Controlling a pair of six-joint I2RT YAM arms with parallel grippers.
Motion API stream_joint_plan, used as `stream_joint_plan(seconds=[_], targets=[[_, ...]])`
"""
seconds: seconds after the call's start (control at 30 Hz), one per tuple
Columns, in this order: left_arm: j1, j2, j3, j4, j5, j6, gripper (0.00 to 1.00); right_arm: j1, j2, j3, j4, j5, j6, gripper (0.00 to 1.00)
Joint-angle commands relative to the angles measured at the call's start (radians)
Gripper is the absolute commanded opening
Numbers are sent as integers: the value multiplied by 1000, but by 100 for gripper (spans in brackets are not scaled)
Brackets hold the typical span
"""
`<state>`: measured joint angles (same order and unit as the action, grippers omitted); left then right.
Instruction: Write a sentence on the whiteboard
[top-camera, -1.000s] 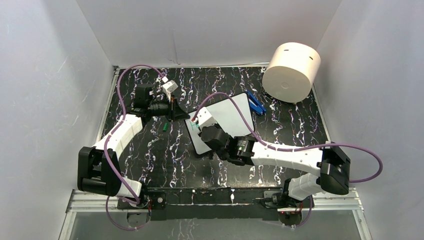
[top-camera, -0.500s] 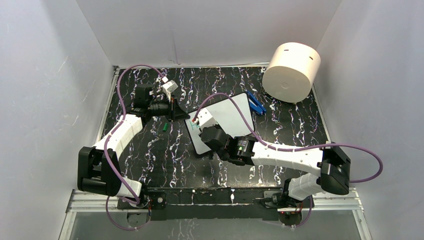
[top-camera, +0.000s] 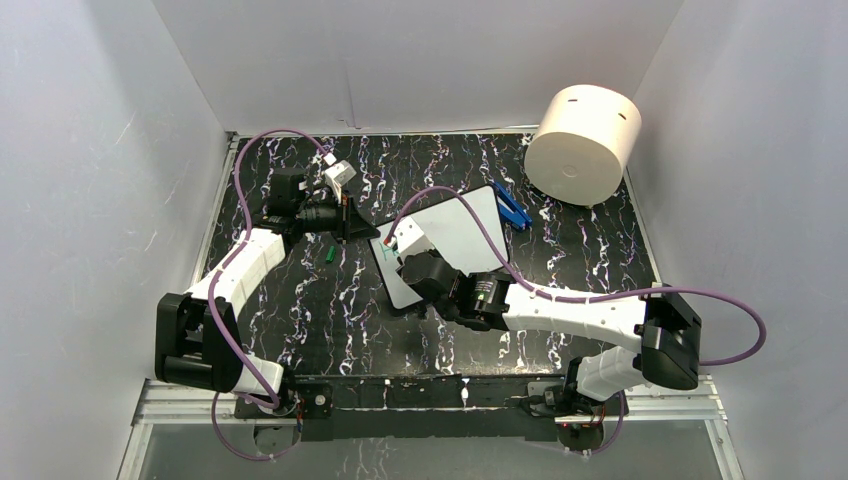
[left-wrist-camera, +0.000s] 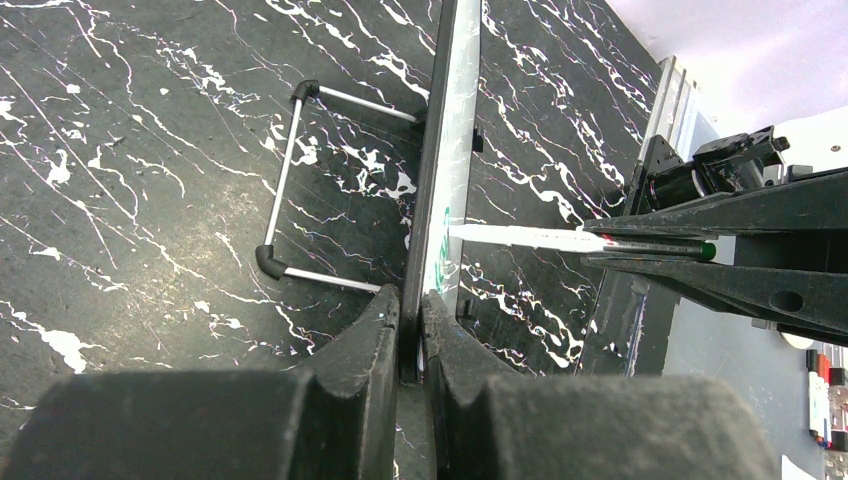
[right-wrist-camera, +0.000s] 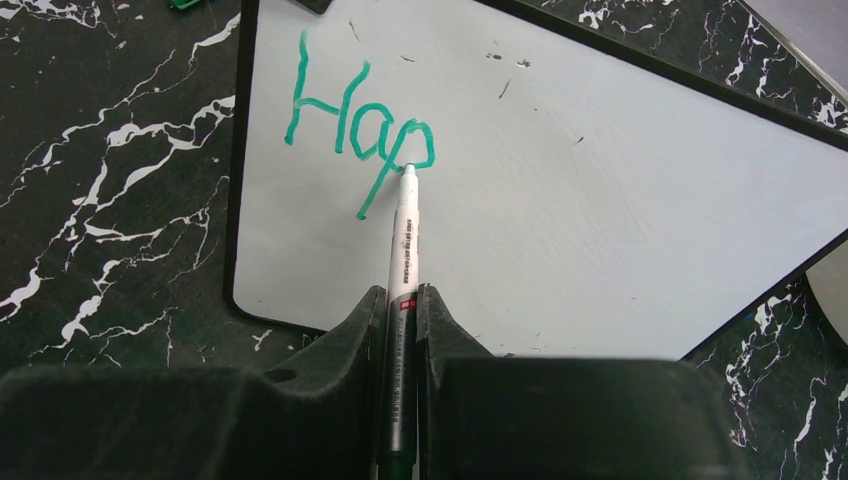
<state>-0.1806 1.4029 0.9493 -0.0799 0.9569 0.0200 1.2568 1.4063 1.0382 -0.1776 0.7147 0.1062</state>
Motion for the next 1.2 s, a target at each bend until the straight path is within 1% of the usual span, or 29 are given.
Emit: stream_joint_plan(seconds=[0.0,0.23,0.77,1.17], targets=[[-22,25,1,-64,-53,41,0,-8,-5,38,44,-29,16,0],[-22,25,2,-65,-54,41,0,-9,-8,40,55,-38,15,0],[-21,25,2,-69,-70,43,0,-8,-85,4,62,47,-7,0],[-22,27,3,-70,-68,43,0,-10,-53,12,77,85,-25,0]])
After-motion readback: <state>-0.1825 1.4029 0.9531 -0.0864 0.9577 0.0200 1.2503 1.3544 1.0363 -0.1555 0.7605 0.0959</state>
